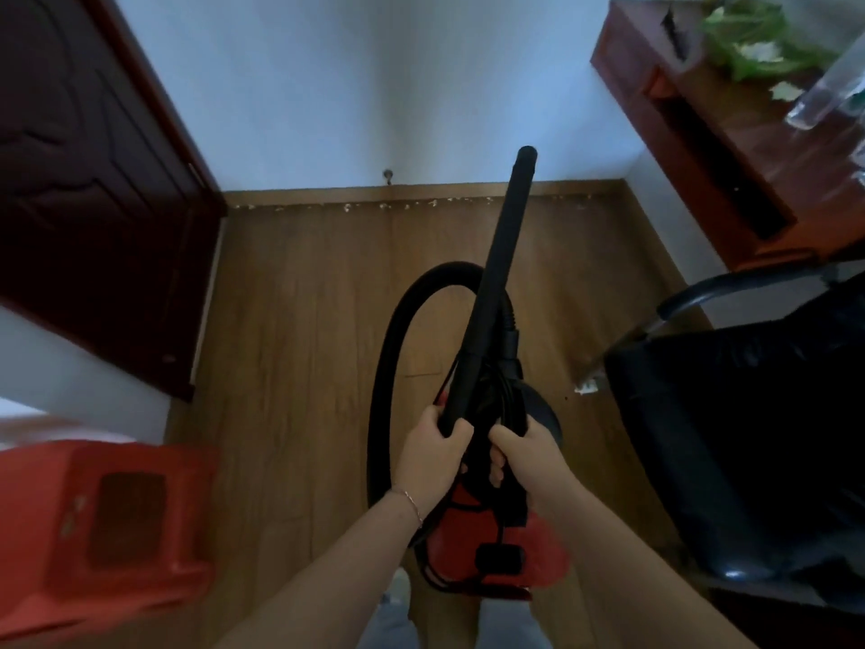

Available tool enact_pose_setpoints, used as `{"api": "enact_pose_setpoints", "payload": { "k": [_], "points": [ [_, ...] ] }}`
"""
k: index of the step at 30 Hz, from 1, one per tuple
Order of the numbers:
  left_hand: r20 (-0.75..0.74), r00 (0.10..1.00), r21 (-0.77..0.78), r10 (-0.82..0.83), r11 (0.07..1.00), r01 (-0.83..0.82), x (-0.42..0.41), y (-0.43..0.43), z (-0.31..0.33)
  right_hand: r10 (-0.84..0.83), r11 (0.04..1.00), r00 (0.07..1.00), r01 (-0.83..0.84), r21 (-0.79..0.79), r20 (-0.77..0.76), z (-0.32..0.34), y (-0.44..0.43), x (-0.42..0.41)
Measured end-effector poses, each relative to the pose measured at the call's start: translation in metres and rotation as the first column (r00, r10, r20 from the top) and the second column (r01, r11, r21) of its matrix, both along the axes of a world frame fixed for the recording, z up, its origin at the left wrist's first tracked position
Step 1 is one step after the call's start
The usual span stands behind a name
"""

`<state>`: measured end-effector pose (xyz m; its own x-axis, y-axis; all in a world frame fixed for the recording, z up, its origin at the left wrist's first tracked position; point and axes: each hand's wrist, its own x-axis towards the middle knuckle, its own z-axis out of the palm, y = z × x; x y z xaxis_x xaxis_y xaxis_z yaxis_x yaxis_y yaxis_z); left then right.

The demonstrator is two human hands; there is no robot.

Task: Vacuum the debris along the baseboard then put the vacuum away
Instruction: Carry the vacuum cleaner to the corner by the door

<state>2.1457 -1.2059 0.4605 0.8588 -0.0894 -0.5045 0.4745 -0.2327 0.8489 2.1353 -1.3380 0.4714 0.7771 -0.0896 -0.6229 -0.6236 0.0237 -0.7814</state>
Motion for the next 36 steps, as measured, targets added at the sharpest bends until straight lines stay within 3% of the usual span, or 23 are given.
{"api": "enact_pose_setpoints", "payload": {
  "k": [6, 12, 29, 36],
  "points": [
    [-0.038, 0.981, 0.013, 0.191, 0.982, -0.191, 0.031, -0.026, -0.035, 0.173, 0.985, 0.985, -0.174, 0.0, -0.014, -0.033, -0.025, 0.051],
    [-0.07, 0.96, 0.04, 0.27, 0.963, -0.268, 0.062, -0.042, -0.104, 0.202, 0.979, 0.979, -0.201, 0.03, -0.026, -0.099, -0.036, 0.095],
    [-0.015, 0.966, 0.109, 0.258, 0.961, -0.254, 0.148, -0.041, -0.436, 0.146, 0.988, 0.989, -0.147, 0.054, 0.016, -0.44, -0.033, 0.175],
    [-0.022, 0.971, 0.112, 0.24, 0.965, -0.236, 0.144, -0.049, -0.524, 0.136, 0.988, 0.991, -0.135, 0.075, -0.009, -0.526, -0.038, 0.171]
  ]
}}
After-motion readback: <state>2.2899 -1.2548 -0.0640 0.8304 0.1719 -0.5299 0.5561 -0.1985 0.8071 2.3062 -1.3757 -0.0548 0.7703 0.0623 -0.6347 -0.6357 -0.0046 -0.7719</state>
